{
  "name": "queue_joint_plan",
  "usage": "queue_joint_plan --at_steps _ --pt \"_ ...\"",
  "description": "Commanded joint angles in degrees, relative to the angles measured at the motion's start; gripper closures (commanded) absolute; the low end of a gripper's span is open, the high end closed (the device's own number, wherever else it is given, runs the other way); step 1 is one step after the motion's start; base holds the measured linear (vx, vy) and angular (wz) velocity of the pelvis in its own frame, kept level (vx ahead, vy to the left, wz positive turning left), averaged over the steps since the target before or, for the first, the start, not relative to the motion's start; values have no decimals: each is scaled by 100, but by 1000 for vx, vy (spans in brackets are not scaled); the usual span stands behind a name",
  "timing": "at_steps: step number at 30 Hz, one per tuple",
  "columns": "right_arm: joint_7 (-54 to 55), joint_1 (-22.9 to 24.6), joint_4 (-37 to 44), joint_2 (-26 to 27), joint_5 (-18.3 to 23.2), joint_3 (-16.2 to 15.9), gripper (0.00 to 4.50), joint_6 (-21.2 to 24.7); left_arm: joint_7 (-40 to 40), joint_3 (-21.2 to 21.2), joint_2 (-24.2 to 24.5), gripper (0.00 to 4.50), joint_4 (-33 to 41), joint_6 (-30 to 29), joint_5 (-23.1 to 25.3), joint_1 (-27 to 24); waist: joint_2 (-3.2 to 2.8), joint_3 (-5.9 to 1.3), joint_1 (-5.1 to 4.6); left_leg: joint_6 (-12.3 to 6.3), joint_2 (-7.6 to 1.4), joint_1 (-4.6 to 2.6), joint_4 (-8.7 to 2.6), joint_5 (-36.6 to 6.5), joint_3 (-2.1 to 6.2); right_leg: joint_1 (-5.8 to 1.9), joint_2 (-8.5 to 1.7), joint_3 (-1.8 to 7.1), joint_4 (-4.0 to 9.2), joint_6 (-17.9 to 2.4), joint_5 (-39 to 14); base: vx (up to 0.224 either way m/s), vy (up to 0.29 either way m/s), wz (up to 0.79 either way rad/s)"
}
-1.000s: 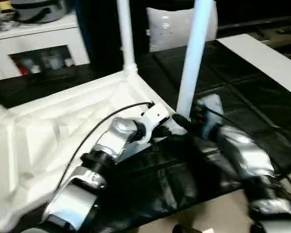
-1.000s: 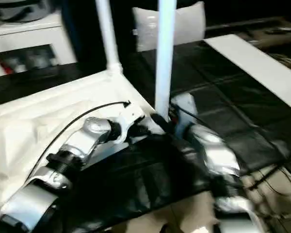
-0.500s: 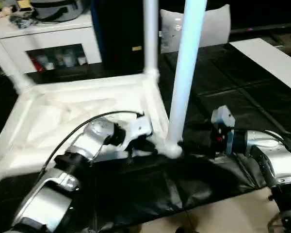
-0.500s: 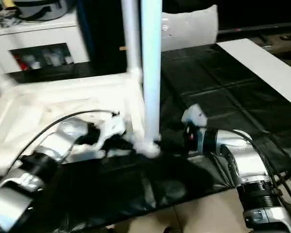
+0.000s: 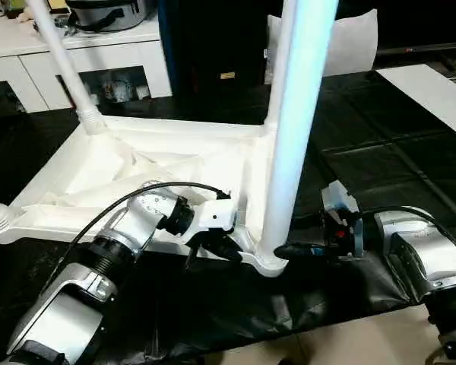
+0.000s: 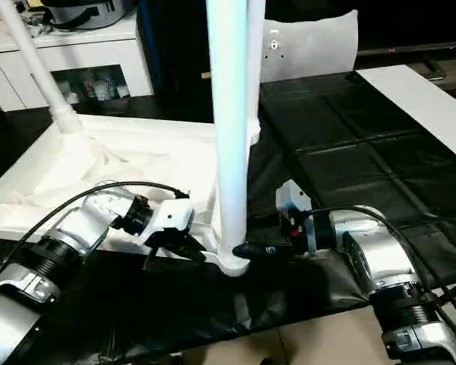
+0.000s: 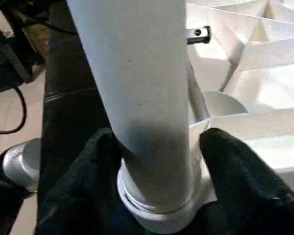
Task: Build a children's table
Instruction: Rotate leg to tighten
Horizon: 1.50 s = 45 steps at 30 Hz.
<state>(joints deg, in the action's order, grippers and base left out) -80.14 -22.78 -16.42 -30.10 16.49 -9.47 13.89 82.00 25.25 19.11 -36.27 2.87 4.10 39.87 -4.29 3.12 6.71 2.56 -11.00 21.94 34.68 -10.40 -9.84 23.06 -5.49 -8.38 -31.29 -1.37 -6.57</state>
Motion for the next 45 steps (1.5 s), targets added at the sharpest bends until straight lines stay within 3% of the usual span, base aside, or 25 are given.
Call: queue_joint_plan --at_steps 1,8,19,23,25,27,32,37,45 --pt "-43 -131 109 3 55 -62 210 -12 259 154 -67 450 172 147 -51 97 50 -479 -39 -413 -289 -141 -409 -1424 74 -316 -385 314 321 -895 -2143 0 0 0" --pt "-138 -200 70 66 53 -164 256 70 269 149 -83 450 124 183 -41 85 69 -482 -43 -422 -279 -132 -403 -1372 76 -324 -384 304 319 -860 -2196 0 0 0" --pt "5 -30 269 109 149 -156 261 444 -30 -22 -139 450 311 -265 -136 -51 64 -472 -52 -399 -285 -141 -406 -1400 78 -316 -379 301 334 -820 -2315 0 0 0" --pt "231 14 302 144 52 -113 261 381 4 -11 -110 450 475 -313 -167 -156 40 -470 -71 -384 -272 -138 -409 -1464 83 -313 -374 298 348 -765 -2390 0 0 0" --pt "274 -35 260 189 164 -43 261 604 10 -13 -102 450 495 -315 -168 -176 43 -472 -86 -400 -261 -132 -407 -1466 83 -317 -370 290 354 -752 -2419 0 0 0" --pt "255 -33 326 200 243 -15 191 707 -6 -21 -93 450 508 -321 -147 -183 51 -468 -94 -402 -253 -139 -402 -1504 79 -314 -369 282 371 -709 -2542 0 0 0" --pt "335 -16 363 209 75 -89 148 522 -6 -37 -58 450 567 -364 -137 -198 27 -470 -96 -340 -272 -168 -409 -1595 89 -287 -372 277 394 -646 -2650 0 0 0" --pt "321 -26 357 211 102 -82 144 589 -1 -22 -25 450 592 -361 -115 -228 31 -474 -103 -364 -259 -148 -409 -1555 86 -304 -369 282 381 -659 -2568 0 0 0" --pt "157 50 440 89 165 -143 217 688 0 -19 13 450 572 -356 -84 -216 33 -475 -100 -374 -260 -150 -408 -1535 85 -302 -367 281 379 -656 -2552 0 0 0"
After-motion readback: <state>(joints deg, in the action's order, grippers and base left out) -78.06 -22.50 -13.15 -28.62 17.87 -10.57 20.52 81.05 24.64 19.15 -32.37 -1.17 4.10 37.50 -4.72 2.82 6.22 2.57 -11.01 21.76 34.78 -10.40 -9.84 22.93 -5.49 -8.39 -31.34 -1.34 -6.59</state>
